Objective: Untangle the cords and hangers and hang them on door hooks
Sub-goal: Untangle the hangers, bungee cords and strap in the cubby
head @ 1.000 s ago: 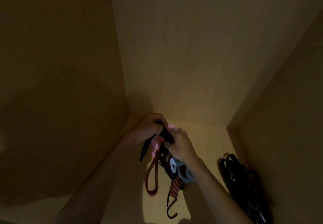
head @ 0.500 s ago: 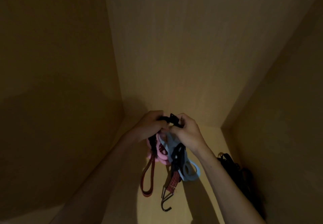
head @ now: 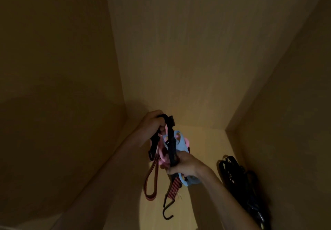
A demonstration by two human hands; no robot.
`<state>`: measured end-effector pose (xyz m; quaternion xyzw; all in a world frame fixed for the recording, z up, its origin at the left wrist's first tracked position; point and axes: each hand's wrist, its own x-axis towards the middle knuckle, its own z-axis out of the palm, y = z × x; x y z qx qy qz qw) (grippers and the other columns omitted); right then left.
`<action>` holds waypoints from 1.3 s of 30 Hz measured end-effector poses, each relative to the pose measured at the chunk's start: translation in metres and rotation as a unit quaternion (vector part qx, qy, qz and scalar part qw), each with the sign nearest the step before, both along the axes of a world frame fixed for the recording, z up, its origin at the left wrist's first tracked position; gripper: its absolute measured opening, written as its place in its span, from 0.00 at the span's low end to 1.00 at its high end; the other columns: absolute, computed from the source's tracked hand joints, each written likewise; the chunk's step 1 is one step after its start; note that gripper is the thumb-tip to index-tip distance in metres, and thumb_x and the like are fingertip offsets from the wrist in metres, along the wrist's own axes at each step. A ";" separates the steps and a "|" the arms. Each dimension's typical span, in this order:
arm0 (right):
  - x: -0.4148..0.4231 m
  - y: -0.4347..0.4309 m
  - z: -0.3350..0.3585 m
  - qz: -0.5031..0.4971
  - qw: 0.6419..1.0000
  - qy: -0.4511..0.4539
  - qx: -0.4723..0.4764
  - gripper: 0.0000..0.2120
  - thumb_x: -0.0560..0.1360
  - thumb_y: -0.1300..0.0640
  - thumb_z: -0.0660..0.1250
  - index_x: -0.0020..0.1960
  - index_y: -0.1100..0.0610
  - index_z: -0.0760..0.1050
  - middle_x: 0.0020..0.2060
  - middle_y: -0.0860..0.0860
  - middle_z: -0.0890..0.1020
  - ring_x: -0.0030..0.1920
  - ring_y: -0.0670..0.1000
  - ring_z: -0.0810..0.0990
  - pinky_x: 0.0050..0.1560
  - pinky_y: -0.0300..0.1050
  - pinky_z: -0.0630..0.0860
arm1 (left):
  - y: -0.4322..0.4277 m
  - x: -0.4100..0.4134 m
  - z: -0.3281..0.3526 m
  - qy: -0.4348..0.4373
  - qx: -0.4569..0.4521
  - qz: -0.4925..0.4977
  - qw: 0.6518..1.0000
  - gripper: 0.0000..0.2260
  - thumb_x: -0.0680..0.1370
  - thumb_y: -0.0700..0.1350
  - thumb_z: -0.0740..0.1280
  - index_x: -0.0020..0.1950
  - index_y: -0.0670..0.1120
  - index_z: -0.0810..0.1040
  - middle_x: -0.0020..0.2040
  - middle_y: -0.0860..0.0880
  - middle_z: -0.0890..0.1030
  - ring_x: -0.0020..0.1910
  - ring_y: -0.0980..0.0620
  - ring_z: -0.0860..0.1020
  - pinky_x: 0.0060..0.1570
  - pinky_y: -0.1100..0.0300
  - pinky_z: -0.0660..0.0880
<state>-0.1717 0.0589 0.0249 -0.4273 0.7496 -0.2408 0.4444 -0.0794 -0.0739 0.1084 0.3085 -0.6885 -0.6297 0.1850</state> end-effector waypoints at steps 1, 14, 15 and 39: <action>0.003 0.000 -0.003 0.003 1.000 0.004 0.009 0.09 0.70 0.60 0.73 0.42 0.51 0.73 0.35 0.46 0.76 0.37 0.45 0.75 0.40 0.40 0.73 | 0.002 0.000 0.001 0.004 -0.002 -0.009 1.000 0.10 0.72 0.29 0.57 0.35 0.41 0.69 0.28 0.44 0.69 0.22 0.54 0.72 0.26 0.65 0.70; 0.005 0.024 -0.031 -0.163 0.974 -0.141 -0.068 0.05 0.75 0.71 0.63 0.47 0.65 0.76 0.31 0.51 0.75 0.30 0.43 0.75 0.35 0.36 0.73 | 0.003 0.012 -0.023 -0.131 0.002 -0.082 0.988 0.08 0.73 0.32 0.61 0.38 0.44 0.73 0.32 0.45 0.75 0.30 0.49 0.74 0.36 0.55 0.72; 0.006 0.027 -0.033 -0.172 0.969 -0.153 -0.088 0.06 0.74 0.72 0.63 0.46 0.64 0.76 0.32 0.51 0.76 0.30 0.43 0.75 0.35 0.35 0.72 | 0.004 0.013 -0.024 -0.138 0.002 -0.087 0.987 0.08 0.73 0.32 0.61 0.39 0.44 0.73 0.32 0.45 0.75 0.30 0.49 0.75 0.36 0.56 0.72; 0.019 0.039 -0.050 -0.031 0.992 0.118 -0.014 0.06 0.74 0.63 0.64 0.47 0.53 0.71 0.42 0.49 0.75 0.42 0.46 0.74 0.39 0.36 0.70 | 0.008 0.014 -0.034 -0.299 -0.061 -0.224 0.926 0.11 0.70 0.37 0.62 0.51 0.38 0.76 0.40 0.43 0.79 0.39 0.47 0.79 0.43 0.55 0.76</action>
